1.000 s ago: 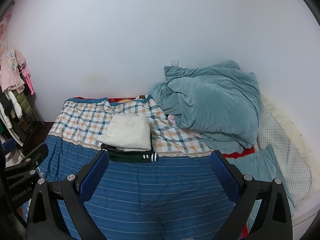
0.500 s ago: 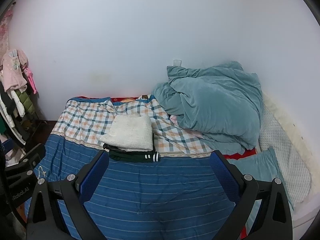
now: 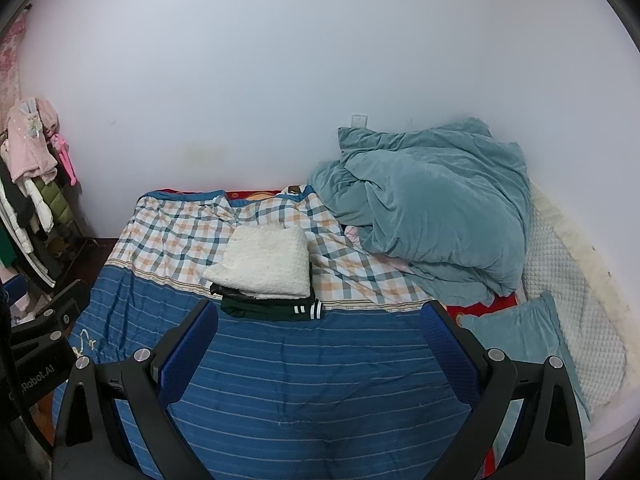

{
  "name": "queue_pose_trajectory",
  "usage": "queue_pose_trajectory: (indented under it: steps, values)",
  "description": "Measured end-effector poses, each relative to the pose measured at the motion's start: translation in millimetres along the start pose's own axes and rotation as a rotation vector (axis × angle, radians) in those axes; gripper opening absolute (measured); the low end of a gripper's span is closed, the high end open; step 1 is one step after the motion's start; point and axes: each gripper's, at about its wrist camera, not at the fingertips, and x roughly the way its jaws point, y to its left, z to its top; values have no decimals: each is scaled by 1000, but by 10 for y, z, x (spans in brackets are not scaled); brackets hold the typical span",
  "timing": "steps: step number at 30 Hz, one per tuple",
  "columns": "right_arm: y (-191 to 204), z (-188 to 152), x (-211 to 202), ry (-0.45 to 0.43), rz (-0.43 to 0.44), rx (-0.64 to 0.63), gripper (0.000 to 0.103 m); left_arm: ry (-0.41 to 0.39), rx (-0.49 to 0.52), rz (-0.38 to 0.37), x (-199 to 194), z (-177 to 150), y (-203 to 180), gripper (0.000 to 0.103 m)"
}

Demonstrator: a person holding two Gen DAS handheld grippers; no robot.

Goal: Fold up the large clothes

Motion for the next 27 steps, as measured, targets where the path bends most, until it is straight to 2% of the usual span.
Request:
queue_pose_trajectory:
  steps: [27]
  values:
    - [-17, -66, -65, -9, -10, 11, 102, -22, 9, 4, -41, 62, 2, 97]
